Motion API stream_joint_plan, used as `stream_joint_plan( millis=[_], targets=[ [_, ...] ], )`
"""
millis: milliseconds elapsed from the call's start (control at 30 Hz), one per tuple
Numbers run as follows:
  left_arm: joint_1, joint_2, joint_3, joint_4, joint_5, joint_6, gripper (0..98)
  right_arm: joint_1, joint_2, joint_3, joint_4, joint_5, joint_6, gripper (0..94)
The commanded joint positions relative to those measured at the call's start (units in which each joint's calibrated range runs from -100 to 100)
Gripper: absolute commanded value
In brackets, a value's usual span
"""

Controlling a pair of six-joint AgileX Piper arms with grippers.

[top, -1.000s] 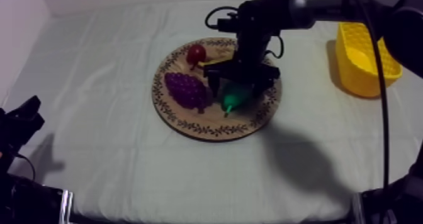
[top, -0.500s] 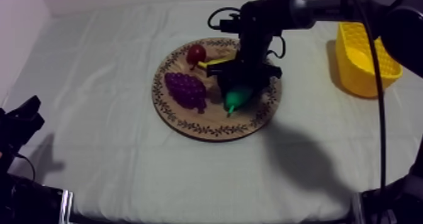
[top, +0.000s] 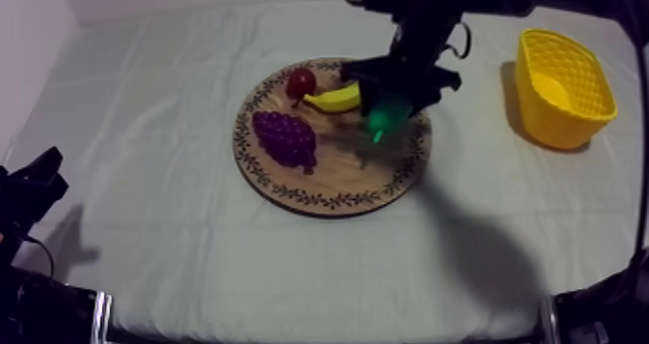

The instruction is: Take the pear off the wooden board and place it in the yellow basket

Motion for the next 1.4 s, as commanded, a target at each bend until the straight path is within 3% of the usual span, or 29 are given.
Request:
stream_joint_plan(
  millis=[0,200,433,833,1200,1367],
  targets=[
    [-0.01,0.00,0.03,0.01,-0.01,0.02,0.1,0.84,-5.23,0.01,0.48,1.44,-0.06,32.8],
    [-0.01,0.00,0.03,0.01,-0.01,0.02,0.1,4.99,-15.17,-0.30,1.67,5.02,0.29,32.5],
    [-0.01,0.00,0.03,0.01,-0.01,0.02,0.1,13.76,-22.20,-0.58,2.28,7.03,2.29,31.7],
    [-0.01,0.00,0.03,0.01,-0.01,0.02,0.1,27.62,-24.32,2.37,3.68,4.49,5.39,31.9],
    [-0.01,0.00,0.03,0.01,-0.01,0.01,0.1,32.42,-17.39,5.45,4.47,-0.22,5.75,34.5],
    [-0.01,0.00,0.03,0.01,-0.01,0.02,0.1,32.68,-13.99,5.37,4.96,-1.14,5.46,48.9]
  ],
)
